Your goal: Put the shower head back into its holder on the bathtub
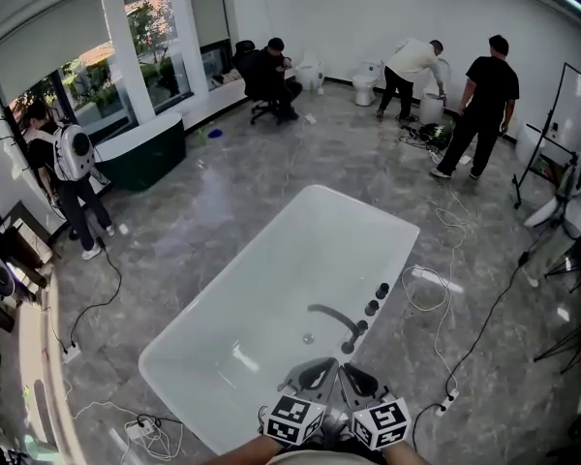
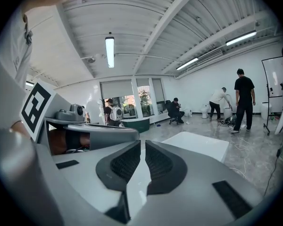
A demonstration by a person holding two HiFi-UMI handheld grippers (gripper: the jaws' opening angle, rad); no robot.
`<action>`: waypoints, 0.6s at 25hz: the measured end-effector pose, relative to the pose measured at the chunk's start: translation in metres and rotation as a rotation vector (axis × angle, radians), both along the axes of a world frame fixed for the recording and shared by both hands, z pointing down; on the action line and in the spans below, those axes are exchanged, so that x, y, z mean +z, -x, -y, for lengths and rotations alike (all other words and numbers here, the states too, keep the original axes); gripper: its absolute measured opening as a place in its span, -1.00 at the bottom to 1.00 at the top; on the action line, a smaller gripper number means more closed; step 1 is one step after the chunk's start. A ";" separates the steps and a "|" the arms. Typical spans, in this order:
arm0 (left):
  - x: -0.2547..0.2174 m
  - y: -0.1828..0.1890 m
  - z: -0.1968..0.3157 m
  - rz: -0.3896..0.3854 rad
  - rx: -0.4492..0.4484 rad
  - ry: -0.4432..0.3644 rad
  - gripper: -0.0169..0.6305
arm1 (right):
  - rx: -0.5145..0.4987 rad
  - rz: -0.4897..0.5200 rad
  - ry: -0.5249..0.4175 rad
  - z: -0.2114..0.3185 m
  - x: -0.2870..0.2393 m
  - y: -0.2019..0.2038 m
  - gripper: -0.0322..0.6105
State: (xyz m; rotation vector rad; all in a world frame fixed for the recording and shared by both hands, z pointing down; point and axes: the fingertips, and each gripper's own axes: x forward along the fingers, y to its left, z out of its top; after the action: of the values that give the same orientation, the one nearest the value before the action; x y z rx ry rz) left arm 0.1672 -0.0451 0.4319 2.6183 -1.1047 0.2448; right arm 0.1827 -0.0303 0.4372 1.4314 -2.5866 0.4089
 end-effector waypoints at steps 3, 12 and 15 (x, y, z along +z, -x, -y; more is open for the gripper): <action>-0.003 -0.003 0.000 -0.001 -0.016 -0.004 -0.92 | 0.005 -0.002 -0.002 -0.001 -0.002 -0.007 -0.77; -0.011 -0.029 0.000 0.012 -0.042 -0.014 -0.93 | 0.004 -0.054 -0.038 0.003 -0.011 -0.037 -0.86; -0.014 -0.035 0.002 0.019 -0.052 -0.016 -0.92 | -0.013 -0.052 -0.045 0.006 -0.015 -0.040 -0.86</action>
State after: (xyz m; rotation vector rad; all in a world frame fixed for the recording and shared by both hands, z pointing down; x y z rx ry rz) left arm 0.2017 -0.0468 0.4182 2.6026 -1.1844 0.2515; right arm 0.2228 -0.0367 0.4221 1.4187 -2.5781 0.3095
